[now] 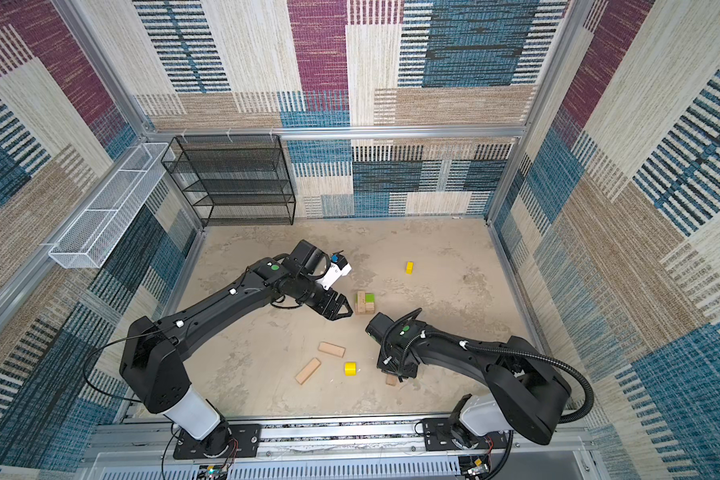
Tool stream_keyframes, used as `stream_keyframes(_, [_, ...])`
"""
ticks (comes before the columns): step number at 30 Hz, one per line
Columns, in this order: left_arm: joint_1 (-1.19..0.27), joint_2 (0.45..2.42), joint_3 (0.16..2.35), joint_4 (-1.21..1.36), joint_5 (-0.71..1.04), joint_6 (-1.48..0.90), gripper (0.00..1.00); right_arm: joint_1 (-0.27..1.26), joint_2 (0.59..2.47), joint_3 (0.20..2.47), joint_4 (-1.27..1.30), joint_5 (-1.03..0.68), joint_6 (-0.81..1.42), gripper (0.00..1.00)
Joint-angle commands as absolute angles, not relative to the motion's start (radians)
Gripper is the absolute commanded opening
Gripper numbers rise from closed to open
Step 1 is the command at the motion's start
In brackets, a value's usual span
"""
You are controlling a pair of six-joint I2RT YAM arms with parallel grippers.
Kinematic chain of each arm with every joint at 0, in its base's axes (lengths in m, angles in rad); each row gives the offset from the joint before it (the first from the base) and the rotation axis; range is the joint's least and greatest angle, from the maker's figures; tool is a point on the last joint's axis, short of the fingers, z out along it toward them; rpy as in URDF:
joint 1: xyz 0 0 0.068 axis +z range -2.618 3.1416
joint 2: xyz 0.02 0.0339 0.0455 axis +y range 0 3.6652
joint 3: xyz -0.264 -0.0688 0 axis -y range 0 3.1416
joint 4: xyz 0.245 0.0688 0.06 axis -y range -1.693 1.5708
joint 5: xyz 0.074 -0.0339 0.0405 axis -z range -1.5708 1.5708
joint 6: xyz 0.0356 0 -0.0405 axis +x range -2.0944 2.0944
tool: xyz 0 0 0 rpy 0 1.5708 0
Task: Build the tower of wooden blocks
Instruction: 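Lower the open right gripper over the wooden block marked 14, then close the right gripper on the engraved wooden block marked 14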
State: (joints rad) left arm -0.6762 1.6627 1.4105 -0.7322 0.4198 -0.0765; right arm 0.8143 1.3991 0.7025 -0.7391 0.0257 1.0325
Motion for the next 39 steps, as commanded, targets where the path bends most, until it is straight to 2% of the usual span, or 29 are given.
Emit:
stream_keyframes(1, [-0.675, 1.667, 1.420, -0.747, 0.422, -0.066, 0.78, 0.814, 1.430, 0.720, -0.658, 0.099, 0.991, 0.27])
stream_keyframes(11, [-0.672, 1.672, 1.425, -0.750, 0.406, -0.067, 0.78, 0.805, 1.574, 0.798, -0.577, 0.181, 0.868, 0.32])
stream_keyframes(17, [-0.670, 1.674, 1.427, -0.753, 0.408, -0.069, 0.77, 0.802, 1.567, 0.809, -0.556, 0.171, 0.844, 0.46])
stream_keyframes(20, [-0.670, 1.668, 1.426, -0.753, 0.401, -0.067, 0.77, 0.800, 1.539, 0.797, -0.552, 0.149, 0.848, 0.58])
stream_keyframes(24, [-0.670, 1.664, 1.427, -0.753, 0.400, -0.068, 0.77, 0.799, 1.497, 0.774, -0.566, 0.106, 0.861, 0.66])
stream_keyframes(28, [-0.670, 1.663, 1.427, -0.753, 0.403, -0.069, 0.77, 0.800, 1.455, 0.740, -0.581, 0.072, 0.887, 0.66])
stream_keyframes(39, [-0.670, 1.665, 1.426, -0.753, 0.403, -0.072, 0.77, 0.801, 1.358, 0.680, -0.622, 0.053, 0.910, 0.52])
